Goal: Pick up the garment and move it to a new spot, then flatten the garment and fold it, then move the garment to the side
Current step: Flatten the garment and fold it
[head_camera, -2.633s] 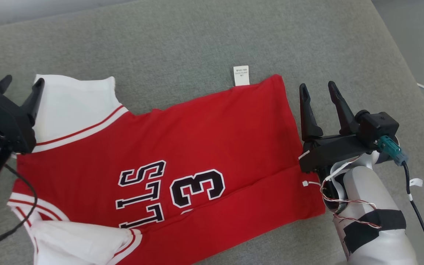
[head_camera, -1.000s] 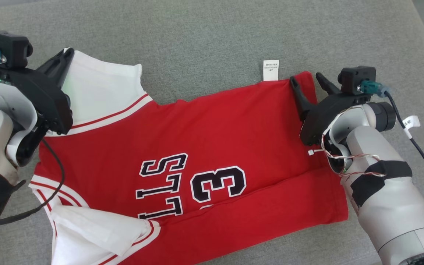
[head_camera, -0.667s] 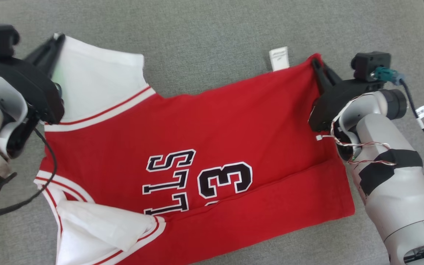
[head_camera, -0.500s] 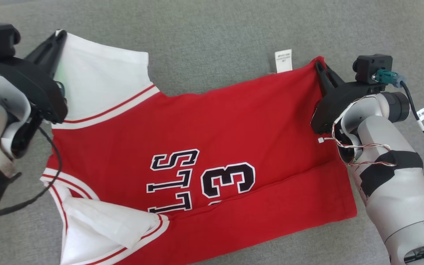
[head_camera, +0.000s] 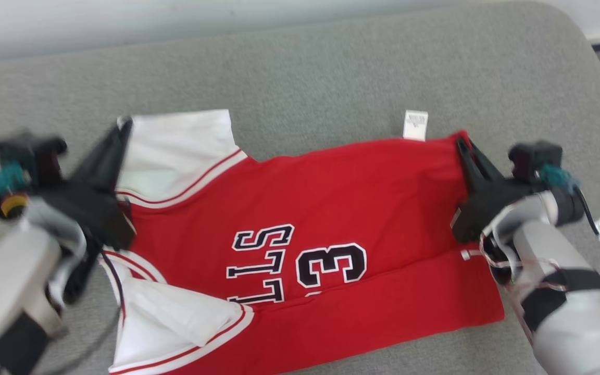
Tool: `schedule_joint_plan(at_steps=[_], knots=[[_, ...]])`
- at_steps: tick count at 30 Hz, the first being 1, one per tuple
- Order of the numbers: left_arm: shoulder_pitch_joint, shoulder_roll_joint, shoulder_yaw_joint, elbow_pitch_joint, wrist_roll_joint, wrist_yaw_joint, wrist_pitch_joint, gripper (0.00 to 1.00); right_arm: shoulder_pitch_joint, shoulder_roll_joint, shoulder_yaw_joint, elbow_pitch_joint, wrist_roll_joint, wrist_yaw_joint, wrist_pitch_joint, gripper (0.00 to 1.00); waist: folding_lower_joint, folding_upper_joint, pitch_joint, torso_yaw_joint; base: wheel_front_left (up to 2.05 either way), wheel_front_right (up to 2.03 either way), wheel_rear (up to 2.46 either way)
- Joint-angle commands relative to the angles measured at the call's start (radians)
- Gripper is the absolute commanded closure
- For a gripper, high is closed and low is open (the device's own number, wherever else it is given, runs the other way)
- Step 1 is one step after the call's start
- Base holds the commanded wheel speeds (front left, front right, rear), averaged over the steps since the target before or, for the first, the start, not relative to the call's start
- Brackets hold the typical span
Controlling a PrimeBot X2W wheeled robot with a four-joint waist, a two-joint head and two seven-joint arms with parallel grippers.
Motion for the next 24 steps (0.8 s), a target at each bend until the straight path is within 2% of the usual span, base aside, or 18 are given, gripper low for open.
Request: schedule_joint_plan(at_steps=[1,9,15,18,24], knots=[[0.046,0.005,0.001,-0.031,-0.005,0.019,-0.015,1.0,0.034,-0.013,0.003,-0.018,0.016,-0.001,-0.012,1.0,0.0002,0.0,-0.04,0.026,0.0,0.0,0.0],[0.283,0.03,0.023,-0.269,-0.021,0.144,-0.067,1.0,0.214,-0.085,-0.014,-0.185,0.081,-0.001,-0.012,1.0,0.0002,0.0,-0.087,0.058,0.0,0.0,0.0],[0.421,0.027,0.048,-0.385,-0.016,0.207,-0.081,1.0,0.344,-0.125,-0.079,-0.299,0.119,-0.001,0.008,1.0,0.0002,0.0,-0.092,0.081,0.0,0.0,0.0],[0.479,0.02,0.059,-0.415,-0.012,0.223,-0.082,1.0,0.402,-0.126,-0.113,-0.354,0.133,-0.001,0.02,1.0,0.0002,0.0,-0.097,0.09,0.0,0.0,0.0],[0.57,-0.03,0.096,-0.42,-0.01,0.212,-0.083,1.0,0.503,-0.13,-0.166,-0.438,0.125,-0.001,0.053,1.0,0.0002,0.0,-0.113,0.097,0.0,0.0,0.0]])
